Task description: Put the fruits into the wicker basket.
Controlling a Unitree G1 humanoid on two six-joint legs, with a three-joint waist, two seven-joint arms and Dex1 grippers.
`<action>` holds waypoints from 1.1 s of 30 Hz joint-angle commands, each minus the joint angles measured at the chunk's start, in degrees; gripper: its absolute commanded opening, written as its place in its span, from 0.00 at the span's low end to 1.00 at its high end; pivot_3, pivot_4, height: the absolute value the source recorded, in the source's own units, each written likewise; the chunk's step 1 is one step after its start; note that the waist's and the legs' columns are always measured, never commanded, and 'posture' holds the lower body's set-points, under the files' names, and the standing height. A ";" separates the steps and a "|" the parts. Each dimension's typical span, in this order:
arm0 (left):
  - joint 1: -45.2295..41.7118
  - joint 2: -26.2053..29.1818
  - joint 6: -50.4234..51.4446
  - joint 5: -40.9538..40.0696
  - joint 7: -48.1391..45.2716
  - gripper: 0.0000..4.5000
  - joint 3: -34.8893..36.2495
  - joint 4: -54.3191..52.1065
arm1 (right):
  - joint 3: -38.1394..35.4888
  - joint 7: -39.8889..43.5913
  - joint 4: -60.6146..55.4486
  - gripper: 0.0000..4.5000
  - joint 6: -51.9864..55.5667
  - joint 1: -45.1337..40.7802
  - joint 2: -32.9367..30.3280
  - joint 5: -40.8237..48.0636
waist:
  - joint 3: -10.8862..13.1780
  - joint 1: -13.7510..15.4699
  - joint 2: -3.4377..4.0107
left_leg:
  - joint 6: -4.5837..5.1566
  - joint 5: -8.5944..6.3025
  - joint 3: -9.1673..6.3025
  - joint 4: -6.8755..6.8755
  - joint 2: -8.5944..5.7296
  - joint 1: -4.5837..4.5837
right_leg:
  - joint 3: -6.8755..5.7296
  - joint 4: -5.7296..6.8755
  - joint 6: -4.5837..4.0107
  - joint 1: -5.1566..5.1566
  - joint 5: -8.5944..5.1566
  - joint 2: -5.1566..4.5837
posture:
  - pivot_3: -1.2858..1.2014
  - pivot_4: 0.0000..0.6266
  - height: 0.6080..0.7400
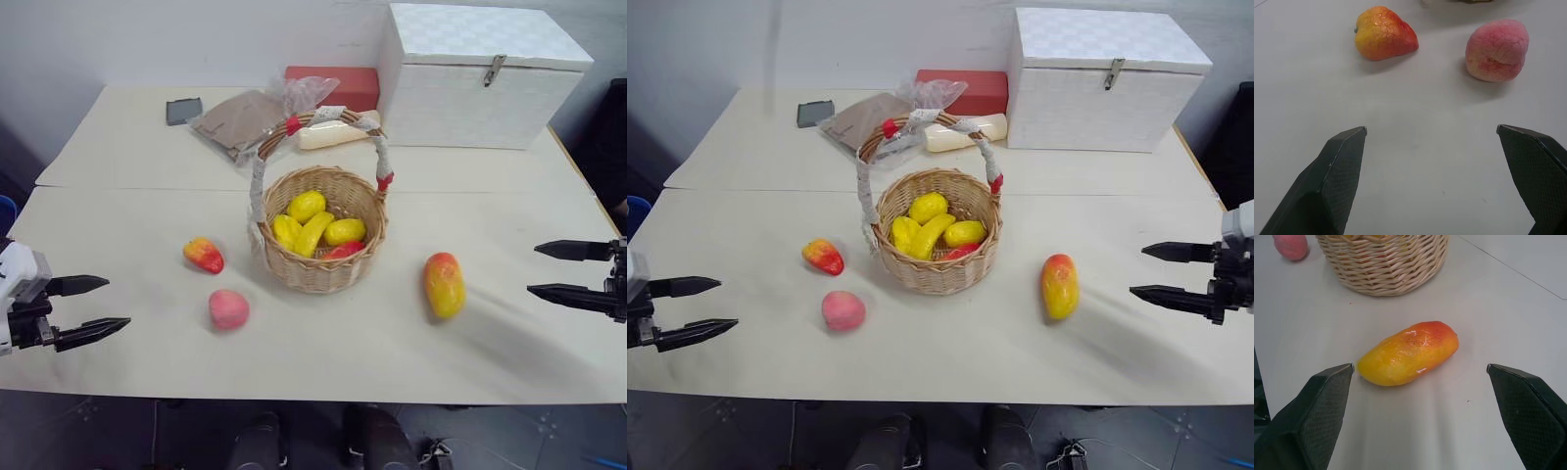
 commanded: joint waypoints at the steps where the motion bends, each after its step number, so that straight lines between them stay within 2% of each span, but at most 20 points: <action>1: -3.81 0.87 -0.43 -1.26 0.37 1.00 -1.67 -0.37 | -2.84 0.39 -4.90 1.00 4.60 -0.21 -1.38 3.59 | 0.00 -0.04 0.00 | 0.01 -0.01 0.01 0.01 0.00 0.00 | 0.00 0.00 0.01 -0.01 0.00 0.00 | 0.52 0.24 1.00; 4: -7.94 1.81 -2.40 0.07 -0.46 1.00 -5.96 0.36 | -4.07 -0.38 -12.21 1.00 8.25 -1.37 -1.35 7.56 | 0.00 -0.01 0.00 | 0.20 -0.09 0.02 0.05 0.01 0.02 | 0.07 0.06 0.03 -0.01 0.02 -0.01 | 0.52 0.24 1.00; 7: -15.49 1.96 -6.55 4.33 -0.29 1.00 -14.17 3.69 | -4.41 -4.91 -23.58 1.00 12.51 -4.81 0.38 14.34 | 0.10 0.09 0.17 | 0.16 -0.09 0.01 0.00 0.04 0.08 | 0.34 0.08 0.03 0.00 0.02 0.00 | 0.52 0.24 1.00; 12: -22.35 1.71 -6.29 4.19 -3.56 1.00 -21.12 4.06 | -3.44 -12.11 -36.67 1.00 16.77 -7.82 2.50 21.73 | 0.14 0.09 0.08 | -0.13 -0.05 0.03 -0.06 0.13 0.05 | 0.43 0.02 0.00 -0.05 0.02 0.14 | 0.52 0.24 1.00; 17: -28.81 0.16 -10.47 7.47 -2.10 1.00 -25.48 9.04 | -2.84 -14.96 -40.78 1.00 18.49 -9.13 2.73 25.18 | 0.15 0.17 0.06 | -0.03 -0.16 0.16 0.13 0.09 -0.22 | 0.33 -0.01 0.12 -0.13 0.08 0.19 | 0.52 0.24 1.00; 22: -31.50 0.09 -9.70 6.74 -5.01 1.00 -28.16 8.63 | -2.63 -16.67 -41.39 1.00 18.72 -8.98 3.03 25.57 | 0.16 0.03 0.05 | 0.16 -0.26 0.18 0.54 0.10 -0.50 | -0.01 0.00 0.28 -0.19 0.16 0.25 | 0.52 0.24 1.00; 33: -44.82 -6.37 -31.29 22.11 0.36 1.00 -38.52 29.53 | -2.88 -21.26 -42.53 1.00 20.47 -8.86 3.57 28.31 | 0.19 0.37 -0.02 | 0.36 -0.25 0.10 0.88 -0.01 -0.63 | -0.03 0.07 0.41 -0.25 0.25 0.14 | 0.52 0.24 1.00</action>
